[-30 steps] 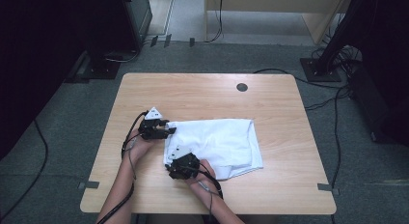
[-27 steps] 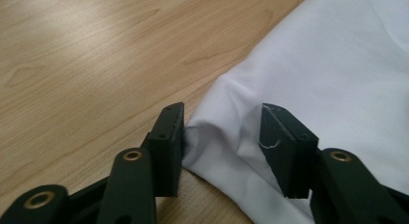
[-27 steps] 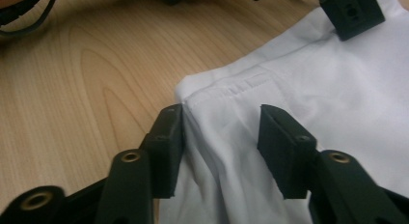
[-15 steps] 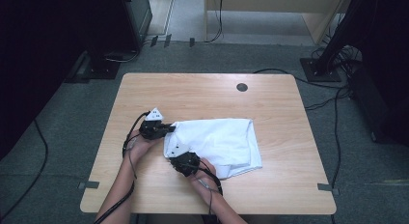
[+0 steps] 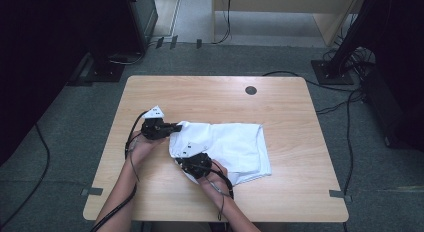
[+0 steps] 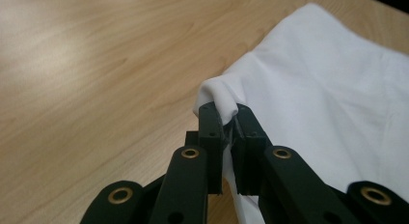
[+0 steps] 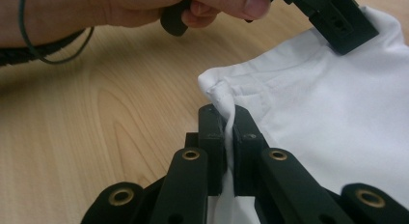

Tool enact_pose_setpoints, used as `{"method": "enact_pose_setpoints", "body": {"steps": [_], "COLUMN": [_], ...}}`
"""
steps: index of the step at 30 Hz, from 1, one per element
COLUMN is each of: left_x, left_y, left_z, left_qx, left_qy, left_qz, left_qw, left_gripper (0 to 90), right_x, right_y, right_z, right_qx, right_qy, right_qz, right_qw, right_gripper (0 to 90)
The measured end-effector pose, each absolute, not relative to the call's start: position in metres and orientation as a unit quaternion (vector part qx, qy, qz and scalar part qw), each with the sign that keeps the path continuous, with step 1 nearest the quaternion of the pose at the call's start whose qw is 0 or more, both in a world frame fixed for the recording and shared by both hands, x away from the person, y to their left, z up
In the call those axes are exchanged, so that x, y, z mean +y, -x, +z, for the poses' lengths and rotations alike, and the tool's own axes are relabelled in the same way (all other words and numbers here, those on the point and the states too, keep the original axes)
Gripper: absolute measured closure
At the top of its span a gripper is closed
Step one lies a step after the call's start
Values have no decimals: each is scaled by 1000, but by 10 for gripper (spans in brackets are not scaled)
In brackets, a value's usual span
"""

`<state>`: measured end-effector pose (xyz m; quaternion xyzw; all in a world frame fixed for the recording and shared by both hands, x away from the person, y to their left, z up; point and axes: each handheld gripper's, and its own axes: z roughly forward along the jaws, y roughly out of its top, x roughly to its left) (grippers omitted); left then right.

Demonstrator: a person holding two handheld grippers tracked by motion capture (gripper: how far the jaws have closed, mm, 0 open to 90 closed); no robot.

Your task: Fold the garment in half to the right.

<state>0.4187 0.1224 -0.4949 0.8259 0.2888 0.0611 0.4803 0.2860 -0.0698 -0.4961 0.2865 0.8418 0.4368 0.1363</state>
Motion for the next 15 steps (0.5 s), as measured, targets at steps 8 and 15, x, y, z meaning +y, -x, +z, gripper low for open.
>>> {"method": "enact_pose_setpoints", "body": {"steps": [8, 15], "left_x": [131, 141], "left_y": [-413, -396], "left_z": [-457, -400], "left_qx": [272, 236], "left_qy": [-824, -813], "left_qz": [61, 89], "left_qw": [494, 524], "left_gripper": [848, 848], "right_x": [-77, -78], "right_y": [-281, -271], "right_z": [-461, -419], "right_qx": [828, 813], "right_qy": [-268, -236], "right_qz": [473, 515], "right_qw": [135, 137], "right_gripper": [873, 873]}}
